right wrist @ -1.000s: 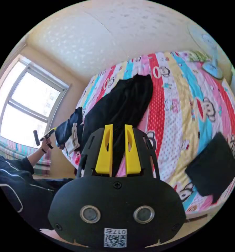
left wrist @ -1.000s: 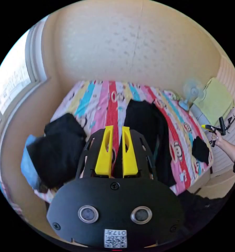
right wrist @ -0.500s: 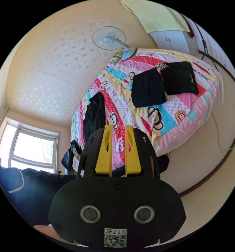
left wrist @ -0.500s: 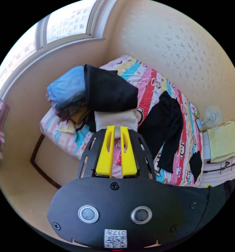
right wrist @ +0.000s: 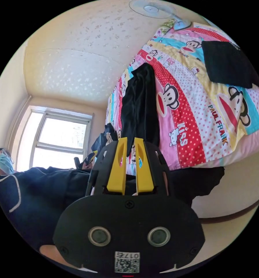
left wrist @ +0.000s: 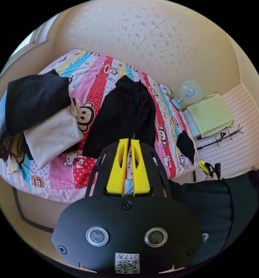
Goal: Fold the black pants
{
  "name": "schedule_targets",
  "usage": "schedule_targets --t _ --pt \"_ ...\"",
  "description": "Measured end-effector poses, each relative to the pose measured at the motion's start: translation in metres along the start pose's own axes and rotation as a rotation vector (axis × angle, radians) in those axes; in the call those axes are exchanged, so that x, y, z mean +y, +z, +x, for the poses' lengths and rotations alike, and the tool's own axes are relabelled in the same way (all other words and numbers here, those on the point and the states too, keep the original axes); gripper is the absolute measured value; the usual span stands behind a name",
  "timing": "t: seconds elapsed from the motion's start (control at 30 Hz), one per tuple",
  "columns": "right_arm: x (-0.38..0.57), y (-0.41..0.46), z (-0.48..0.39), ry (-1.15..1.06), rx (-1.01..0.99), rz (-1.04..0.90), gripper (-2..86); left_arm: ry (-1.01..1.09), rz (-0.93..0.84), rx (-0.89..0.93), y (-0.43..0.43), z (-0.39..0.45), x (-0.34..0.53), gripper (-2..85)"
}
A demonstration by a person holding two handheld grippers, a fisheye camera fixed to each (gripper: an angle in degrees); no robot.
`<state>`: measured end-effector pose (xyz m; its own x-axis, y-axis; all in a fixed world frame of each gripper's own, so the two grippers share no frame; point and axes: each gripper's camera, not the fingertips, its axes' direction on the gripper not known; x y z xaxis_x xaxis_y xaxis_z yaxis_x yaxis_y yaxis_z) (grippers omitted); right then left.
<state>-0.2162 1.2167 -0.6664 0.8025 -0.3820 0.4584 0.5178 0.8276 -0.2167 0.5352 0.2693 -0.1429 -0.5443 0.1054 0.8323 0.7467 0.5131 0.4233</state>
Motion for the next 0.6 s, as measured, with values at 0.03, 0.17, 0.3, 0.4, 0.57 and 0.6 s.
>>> schedule_targets --t 0.03,0.17,0.3,0.4,0.57,0.6 --pt "0.004 -0.001 0.002 0.013 -0.007 -0.003 2.9 -0.023 0.026 0.009 -0.022 -0.010 0.008 3.2" --pt "0.012 -0.012 0.001 0.039 -0.061 -0.035 1.7 -0.106 0.116 0.049 -0.085 -0.042 0.031 3.7" --pt "-0.002 -0.010 -0.031 -0.019 -0.045 -0.059 1.1 -0.098 0.130 0.011 -0.126 -0.050 0.047 3.8" --pt "-0.012 0.012 -0.067 -0.092 0.018 -0.118 0.7 -0.051 0.121 -0.011 -0.136 -0.033 0.055 3.1" --pt "-0.015 0.078 -0.106 -0.169 0.195 -0.330 0.7 -0.043 -0.040 0.055 -0.104 -0.006 0.073 -0.5" --pt "-0.012 0.088 -0.110 -0.191 0.136 -0.319 0.8 -0.035 -0.096 0.069 -0.095 0.001 0.079 -0.7"
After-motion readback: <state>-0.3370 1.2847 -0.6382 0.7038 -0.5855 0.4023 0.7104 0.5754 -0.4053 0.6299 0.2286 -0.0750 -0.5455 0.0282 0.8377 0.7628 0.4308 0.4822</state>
